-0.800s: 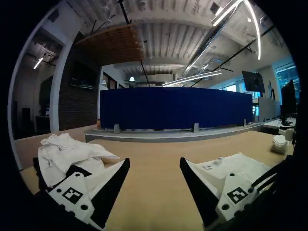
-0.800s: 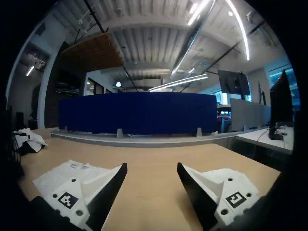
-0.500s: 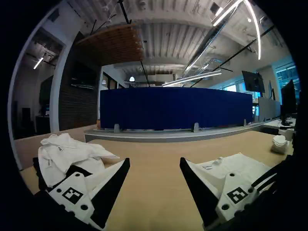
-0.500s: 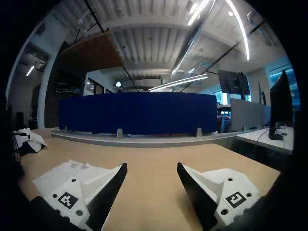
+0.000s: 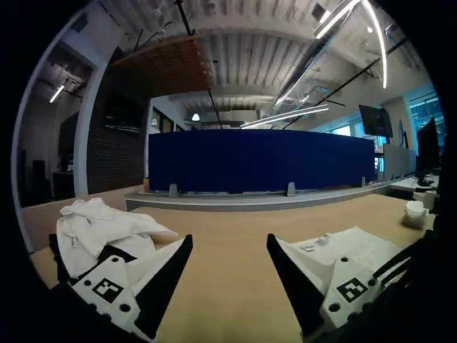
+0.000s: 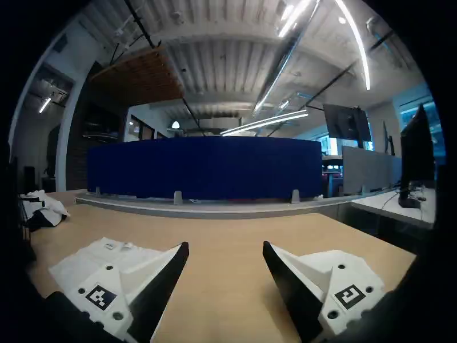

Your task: Fold towel

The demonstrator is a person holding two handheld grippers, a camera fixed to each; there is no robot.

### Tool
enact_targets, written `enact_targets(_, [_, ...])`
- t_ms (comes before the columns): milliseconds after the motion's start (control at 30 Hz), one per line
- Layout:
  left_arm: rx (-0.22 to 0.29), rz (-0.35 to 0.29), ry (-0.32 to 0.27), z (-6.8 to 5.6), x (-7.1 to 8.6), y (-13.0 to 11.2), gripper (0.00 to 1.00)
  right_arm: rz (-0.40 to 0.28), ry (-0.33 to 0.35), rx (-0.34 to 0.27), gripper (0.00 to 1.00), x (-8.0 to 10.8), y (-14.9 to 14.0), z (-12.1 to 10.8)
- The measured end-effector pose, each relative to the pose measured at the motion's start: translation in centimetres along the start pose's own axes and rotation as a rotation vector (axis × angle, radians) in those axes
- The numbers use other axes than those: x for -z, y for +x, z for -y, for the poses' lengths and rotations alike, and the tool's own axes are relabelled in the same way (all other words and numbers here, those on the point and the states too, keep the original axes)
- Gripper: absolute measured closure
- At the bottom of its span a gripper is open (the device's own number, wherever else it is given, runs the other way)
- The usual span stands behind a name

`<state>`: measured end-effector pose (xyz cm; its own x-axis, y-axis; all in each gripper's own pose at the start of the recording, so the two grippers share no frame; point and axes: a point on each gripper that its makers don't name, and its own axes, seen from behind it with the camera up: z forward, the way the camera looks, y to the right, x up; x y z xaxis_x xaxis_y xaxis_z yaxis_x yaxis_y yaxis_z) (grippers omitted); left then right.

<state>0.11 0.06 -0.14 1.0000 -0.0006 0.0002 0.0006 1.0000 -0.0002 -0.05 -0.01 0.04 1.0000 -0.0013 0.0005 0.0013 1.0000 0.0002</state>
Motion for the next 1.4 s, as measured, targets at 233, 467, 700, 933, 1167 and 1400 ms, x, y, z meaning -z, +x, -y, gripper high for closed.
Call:
enact_targets(233, [-0.001, 0.000, 0.000, -0.1, 0.1, 0.0, 0.04, 0.000, -0.001, -0.001, 0.00, 0.0, 0.1, 0.0])
enact_targets(467, [-0.001, 0.000, 0.001, -0.1, -0.1, 0.0, 0.04, -0.002, -0.002, 0.000, 0.00, 0.1, 0.1, 0.1])
enact_targets(700, [0.005, -0.003, -0.004, -0.1, -0.2, 0.1, 0.03, 0.003, -0.008, 0.020, 0.00, 0.2, 0.2, 0.0])
enact_targets(933, [0.004, -0.021, -0.012, -0.5, -0.5, 3.6, 0.04, -0.010, -0.014, 0.030, 0.00, 0.5, 4.4, 0.2])
enact_targets(1167, [0.003, -0.017, -0.006, -0.6, -0.2, 9.4, 0.04, -0.008, -0.019, 0.035, 0.00, 1.0, 10.3, 0.2])
enact_targets(1400, [-0.007, -0.003, 0.002, -0.2, 0.6, 15.7, 0.04, -0.004, -0.016, 0.041, 0.00, 1.0, 16.2, 0.9])
